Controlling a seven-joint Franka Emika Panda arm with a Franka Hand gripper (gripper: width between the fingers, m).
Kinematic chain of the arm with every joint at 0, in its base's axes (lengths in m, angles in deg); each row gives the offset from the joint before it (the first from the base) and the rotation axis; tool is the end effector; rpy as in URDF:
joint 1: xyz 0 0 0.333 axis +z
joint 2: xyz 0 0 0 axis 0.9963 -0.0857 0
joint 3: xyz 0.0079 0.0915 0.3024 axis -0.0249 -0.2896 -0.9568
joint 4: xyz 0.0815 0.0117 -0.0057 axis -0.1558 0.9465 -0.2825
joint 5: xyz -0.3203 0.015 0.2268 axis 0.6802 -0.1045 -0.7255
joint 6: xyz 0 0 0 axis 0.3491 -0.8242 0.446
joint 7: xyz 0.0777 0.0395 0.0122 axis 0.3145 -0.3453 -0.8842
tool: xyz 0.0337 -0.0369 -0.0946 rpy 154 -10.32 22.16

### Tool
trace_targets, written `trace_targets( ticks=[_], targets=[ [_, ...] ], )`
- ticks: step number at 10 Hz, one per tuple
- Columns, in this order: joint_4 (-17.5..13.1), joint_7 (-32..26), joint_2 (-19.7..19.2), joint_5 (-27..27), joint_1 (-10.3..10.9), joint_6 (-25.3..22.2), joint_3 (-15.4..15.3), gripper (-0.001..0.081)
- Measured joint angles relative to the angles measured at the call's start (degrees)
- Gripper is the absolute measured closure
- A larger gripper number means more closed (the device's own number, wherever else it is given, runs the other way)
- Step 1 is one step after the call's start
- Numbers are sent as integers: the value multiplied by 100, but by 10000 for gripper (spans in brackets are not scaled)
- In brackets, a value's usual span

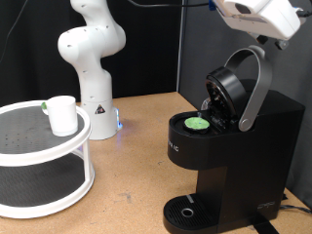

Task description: Make a cup of coffee with the keurig machine

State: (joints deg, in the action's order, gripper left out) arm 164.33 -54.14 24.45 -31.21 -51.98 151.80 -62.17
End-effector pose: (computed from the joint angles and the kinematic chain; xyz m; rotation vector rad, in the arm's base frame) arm 0.5058 0.1977 0.5166 -2.2438 -0.9024 -0.4980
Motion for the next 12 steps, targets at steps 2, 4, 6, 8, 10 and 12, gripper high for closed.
trace_targets(
  ticks=[2,4,6,8,10,12],
  targets=[
    [60,-5,13,142,-11,-1,4,390],
    [123,-51,43,208,-25,0,20,525],
    [167,-110,81,220,-56,0,40,778],
    [213,-119,154,262,-105,-2,60,800],
    [238,-119,217,313,-164,-3,87,800],
    [278,-110,297,377,-255,-34,111,806]
  ],
)
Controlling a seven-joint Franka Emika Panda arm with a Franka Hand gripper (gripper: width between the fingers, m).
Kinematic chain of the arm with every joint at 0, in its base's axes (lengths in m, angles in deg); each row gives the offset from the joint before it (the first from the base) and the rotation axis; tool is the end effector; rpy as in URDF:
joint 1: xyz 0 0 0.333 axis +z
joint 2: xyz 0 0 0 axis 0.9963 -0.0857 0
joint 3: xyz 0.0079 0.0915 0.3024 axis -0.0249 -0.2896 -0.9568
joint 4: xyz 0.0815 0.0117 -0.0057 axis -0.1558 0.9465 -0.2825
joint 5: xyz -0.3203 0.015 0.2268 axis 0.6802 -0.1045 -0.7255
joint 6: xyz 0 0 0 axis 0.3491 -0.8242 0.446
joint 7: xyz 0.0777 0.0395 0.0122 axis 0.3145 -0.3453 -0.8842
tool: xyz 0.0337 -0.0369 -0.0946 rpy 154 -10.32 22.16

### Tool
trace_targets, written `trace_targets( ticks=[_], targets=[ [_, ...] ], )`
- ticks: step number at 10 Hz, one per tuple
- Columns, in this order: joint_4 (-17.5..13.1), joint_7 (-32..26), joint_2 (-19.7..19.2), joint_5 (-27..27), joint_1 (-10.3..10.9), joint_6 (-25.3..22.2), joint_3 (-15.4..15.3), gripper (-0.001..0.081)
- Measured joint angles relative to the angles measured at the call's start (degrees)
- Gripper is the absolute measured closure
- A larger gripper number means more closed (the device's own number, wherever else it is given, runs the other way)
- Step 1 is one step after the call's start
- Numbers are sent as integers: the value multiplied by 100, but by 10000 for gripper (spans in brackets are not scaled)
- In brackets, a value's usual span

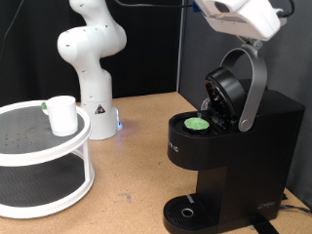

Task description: Make a cup of coffee with the keurig machine

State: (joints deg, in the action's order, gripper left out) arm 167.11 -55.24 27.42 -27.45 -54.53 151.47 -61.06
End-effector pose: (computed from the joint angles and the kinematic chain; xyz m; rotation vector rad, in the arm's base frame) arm 0.5017 0.1576 0.5169 -2.2929 -0.9130 -0.5196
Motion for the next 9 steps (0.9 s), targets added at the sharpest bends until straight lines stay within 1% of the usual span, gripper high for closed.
trace_targets(
  ticks=[2,5,7,9],
  targets=[
    [10,30,90,189,-118,-163,71,806],
    [76,10,211,567,-362,-477,246,806],
    [296,-122,192,700,-503,-489,375,806],
    [461,-383,181,704,-603,-488,526,806]
  ],
)
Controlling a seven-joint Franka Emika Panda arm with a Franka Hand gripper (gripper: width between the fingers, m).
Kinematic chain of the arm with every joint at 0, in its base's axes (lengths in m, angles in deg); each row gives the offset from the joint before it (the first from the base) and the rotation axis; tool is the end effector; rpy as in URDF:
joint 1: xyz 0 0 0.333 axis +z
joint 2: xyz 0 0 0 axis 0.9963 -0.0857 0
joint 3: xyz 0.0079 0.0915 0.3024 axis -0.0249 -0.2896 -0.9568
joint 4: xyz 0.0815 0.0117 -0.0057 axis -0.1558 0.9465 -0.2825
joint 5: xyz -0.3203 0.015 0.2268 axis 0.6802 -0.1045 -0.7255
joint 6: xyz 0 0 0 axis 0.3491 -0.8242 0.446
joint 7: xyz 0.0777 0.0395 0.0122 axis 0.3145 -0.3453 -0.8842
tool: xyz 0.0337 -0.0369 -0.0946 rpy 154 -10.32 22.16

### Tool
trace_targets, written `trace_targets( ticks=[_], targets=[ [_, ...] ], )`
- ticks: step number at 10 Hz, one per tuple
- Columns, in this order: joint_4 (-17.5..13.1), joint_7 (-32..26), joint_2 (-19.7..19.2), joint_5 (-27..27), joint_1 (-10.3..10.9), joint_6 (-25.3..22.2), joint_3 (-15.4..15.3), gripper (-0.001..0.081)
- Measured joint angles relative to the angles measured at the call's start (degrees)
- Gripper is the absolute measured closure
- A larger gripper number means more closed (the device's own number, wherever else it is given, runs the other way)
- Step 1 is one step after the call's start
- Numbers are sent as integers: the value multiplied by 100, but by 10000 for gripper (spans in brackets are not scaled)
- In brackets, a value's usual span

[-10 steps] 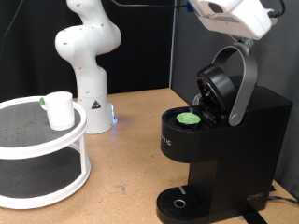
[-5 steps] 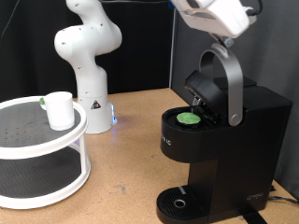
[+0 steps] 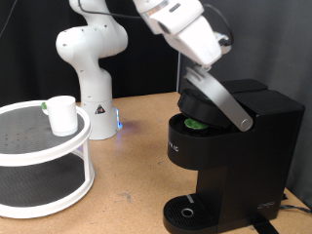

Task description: Make a cup of coffee with the keurig machine

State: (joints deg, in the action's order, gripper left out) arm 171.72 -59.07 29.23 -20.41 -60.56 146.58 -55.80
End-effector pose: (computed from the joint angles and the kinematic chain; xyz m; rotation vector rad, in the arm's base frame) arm 0.4974 0.0570 0.4812 -2.3965 -0.8851 -0.4299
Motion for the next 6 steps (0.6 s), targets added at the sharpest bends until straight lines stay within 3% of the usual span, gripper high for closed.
trace_targets(
  ticks=[6],
  targets=[
    [259,-478,7,1,-143,0,242,806]
  ],
)
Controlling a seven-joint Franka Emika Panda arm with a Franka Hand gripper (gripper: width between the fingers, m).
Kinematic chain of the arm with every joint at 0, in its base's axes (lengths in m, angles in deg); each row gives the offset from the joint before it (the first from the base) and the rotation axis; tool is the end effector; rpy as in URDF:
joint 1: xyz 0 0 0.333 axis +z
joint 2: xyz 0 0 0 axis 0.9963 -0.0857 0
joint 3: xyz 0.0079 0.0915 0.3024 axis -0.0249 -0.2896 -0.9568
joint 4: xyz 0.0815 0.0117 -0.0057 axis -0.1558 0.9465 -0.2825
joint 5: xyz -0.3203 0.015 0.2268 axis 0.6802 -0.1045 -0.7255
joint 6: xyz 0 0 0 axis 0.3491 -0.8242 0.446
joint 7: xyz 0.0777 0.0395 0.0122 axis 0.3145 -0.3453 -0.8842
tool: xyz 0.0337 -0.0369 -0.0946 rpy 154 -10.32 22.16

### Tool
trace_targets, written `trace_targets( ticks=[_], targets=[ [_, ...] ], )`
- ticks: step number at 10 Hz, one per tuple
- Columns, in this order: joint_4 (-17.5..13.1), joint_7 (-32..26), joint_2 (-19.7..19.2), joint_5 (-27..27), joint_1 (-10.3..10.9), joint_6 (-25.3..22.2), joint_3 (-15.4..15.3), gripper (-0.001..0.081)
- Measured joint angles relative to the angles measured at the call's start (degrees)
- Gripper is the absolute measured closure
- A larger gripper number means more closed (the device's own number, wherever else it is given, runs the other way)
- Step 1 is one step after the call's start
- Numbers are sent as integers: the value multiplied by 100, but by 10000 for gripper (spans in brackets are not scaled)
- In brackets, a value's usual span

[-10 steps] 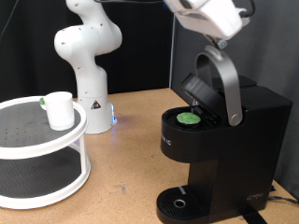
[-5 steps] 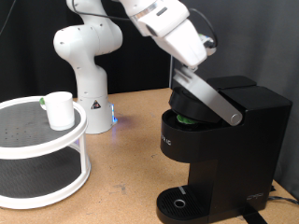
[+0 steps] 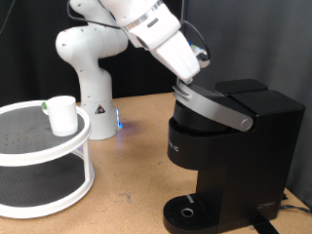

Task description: Make a cup of coffee with the keurig machine

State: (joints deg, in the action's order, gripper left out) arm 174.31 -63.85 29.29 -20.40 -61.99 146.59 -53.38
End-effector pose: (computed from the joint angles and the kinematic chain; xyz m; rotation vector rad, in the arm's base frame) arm 0.4918 0.0244 0.4587 -2.3962 -0.8916 -0.4294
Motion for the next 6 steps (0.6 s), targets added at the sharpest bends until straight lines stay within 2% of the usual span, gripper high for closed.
trace_targets(
  ticks=[6],
  targets=[
    [179,-66,0,102,-33,194,41,806]
  ],
)
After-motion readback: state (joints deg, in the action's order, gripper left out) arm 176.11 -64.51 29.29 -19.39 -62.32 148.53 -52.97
